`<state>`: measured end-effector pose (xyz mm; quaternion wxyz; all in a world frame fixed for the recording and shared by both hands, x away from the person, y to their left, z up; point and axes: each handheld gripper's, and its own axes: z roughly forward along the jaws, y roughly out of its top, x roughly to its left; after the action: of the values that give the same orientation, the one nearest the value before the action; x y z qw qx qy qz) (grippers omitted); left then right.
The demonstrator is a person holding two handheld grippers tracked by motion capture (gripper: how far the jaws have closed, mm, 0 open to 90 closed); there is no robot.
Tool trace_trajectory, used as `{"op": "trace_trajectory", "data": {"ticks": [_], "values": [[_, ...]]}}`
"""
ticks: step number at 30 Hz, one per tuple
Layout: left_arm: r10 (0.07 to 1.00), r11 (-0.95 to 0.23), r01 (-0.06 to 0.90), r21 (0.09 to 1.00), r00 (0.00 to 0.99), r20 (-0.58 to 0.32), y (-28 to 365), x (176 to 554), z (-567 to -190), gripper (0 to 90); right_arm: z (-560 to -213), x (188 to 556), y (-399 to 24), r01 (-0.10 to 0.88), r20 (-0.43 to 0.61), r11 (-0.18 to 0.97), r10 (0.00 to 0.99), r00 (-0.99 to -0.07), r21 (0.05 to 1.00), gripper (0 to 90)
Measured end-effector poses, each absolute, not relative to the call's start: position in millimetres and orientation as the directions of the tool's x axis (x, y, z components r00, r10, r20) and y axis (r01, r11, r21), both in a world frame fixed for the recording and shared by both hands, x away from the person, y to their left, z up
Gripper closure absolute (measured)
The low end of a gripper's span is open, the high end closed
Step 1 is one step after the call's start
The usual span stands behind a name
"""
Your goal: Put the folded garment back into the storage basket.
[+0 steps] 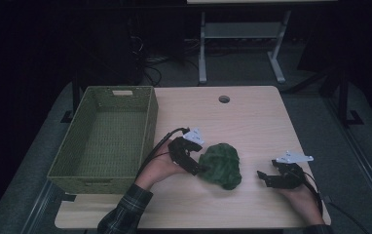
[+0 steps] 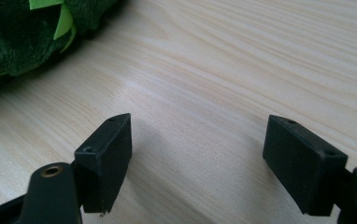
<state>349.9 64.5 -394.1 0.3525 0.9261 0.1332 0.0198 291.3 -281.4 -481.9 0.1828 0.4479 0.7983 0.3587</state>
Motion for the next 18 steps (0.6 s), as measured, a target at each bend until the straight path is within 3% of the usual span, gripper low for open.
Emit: {"op": "trace_trajectory", "data": {"ticks": [10, 18], "values": [[0.253, -0.761, 0.208, 0.614, 0.967, -0.014, 40, 346, -397, 17.8, -482, 291, -281, 0.584, 0.030, 0.340, 0.847, -0.531, 0.737, 23.7], [0.234, -0.829, 0.198, 0.522, 0.972, 0.002, 15, 357, -402, 14.1, -482, 291, -282, 0.584, 0.030, 0.342, 0.846, -0.533, 0.736, 23.7]]}}
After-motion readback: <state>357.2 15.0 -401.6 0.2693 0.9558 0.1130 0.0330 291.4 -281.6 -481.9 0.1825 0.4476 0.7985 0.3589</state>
